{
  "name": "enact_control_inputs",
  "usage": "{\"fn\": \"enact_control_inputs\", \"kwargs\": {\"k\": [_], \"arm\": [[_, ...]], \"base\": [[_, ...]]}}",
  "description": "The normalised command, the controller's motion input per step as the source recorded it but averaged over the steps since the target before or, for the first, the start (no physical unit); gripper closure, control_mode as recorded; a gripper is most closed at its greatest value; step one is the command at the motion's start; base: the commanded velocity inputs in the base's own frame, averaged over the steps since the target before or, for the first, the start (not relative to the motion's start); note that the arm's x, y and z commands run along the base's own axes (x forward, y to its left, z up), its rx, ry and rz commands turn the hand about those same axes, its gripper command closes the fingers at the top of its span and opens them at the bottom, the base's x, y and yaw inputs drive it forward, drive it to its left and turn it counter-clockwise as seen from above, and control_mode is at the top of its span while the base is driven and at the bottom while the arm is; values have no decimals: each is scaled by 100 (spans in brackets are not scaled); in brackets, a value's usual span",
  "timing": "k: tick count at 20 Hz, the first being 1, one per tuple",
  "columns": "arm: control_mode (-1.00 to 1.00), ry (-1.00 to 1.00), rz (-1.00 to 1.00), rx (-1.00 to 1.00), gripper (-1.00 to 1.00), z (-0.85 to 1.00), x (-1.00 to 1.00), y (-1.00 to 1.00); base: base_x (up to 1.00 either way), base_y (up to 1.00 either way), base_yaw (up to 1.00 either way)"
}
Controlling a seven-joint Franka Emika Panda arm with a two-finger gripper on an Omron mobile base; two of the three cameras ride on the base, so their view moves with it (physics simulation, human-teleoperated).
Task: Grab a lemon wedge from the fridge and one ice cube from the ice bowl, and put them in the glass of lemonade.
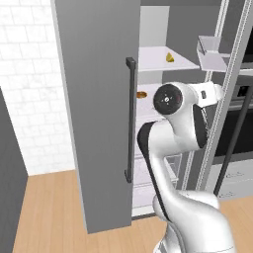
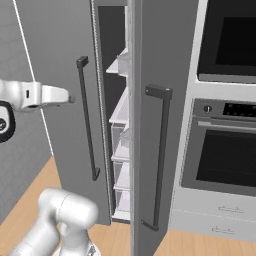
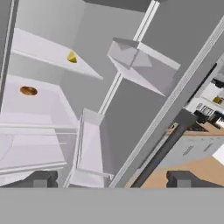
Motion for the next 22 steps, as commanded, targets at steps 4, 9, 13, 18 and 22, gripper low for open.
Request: {"fn": "enact_control_inputs", "kwargs": {"k": [4,9,13,18,22], "arm": [[-100,4,-9,-14,-100,-49,75,-4],[-100,28,-13,-17,-100,-16,89,-33],[-100,23,-15,-6,-100,-18,23,-55],[-100,7,-12,-2,-100,-68,15,-52],[-100,4,-12,-2,-100,-31,25,-49]], "base": [[0,0,0],[0,0,0],[0,0,0],[0,0,0],[0,0,0]]}}
